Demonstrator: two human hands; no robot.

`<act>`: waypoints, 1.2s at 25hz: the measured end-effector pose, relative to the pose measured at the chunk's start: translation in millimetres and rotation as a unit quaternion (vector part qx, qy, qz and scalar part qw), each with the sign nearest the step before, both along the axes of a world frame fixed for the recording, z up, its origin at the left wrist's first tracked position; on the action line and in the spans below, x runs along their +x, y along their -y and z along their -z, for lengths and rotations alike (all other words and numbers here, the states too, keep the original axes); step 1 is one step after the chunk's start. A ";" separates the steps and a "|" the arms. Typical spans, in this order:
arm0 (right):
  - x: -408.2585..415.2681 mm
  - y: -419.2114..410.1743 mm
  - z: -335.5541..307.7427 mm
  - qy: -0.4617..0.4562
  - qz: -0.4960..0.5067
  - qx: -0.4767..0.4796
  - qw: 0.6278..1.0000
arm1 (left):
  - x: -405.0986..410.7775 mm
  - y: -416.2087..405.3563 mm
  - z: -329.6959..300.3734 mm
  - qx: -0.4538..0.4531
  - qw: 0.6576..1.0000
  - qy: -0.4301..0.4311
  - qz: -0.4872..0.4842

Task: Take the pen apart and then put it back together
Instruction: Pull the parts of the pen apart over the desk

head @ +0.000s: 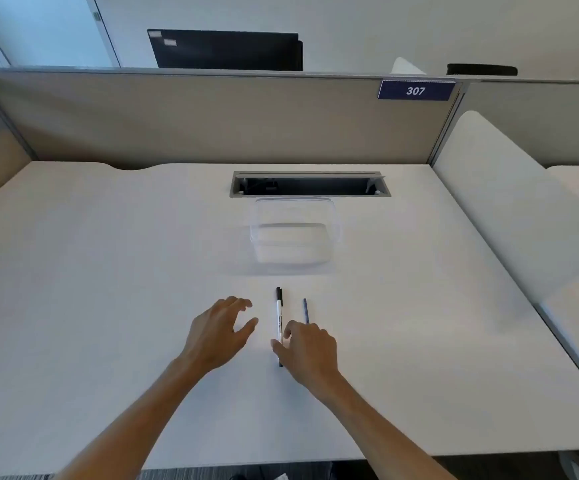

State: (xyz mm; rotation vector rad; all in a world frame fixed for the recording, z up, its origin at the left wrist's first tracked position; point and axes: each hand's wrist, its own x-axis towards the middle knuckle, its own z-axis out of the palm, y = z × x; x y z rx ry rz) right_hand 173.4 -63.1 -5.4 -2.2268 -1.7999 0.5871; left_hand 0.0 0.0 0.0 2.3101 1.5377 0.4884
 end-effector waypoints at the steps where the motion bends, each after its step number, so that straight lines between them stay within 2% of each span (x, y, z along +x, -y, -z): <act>1: -2.2 1.1 -0.1 0.007 0.002 -0.009 1.000 | 0.0 2.7 -0.2 -0.009 1.000 0.000 -0.003; 5: -9.5 4.5 9.7 0.005 0.017 0.001 1.000 | 0.5 11.9 6.9 -0.050 0.999 -0.002 -0.002; 14: -6.5 6.4 17.7 -0.033 0.047 0.050 0.997 | -6.3 18.3 18.8 -0.060 0.997 -0.041 0.026; 17: -1.9 7.0 15.0 -0.073 0.069 0.079 0.992 | -3.6 16.8 15.1 -0.038 0.999 -0.021 0.026; 20: 4.6 7.5 10.3 -0.091 0.081 0.110 0.986 | 2.2 16.2 11.8 0.032 0.998 -0.010 0.049; 24: 16.3 11.3 5.9 -0.151 0.116 0.130 0.973 | 16.0 15.6 8.6 0.101 0.990 0.001 0.098; 30: 30.8 10.9 -2.2 -0.326 0.136 0.130 0.926 | 36.4 12.8 4.5 0.110 0.983 0.027 0.148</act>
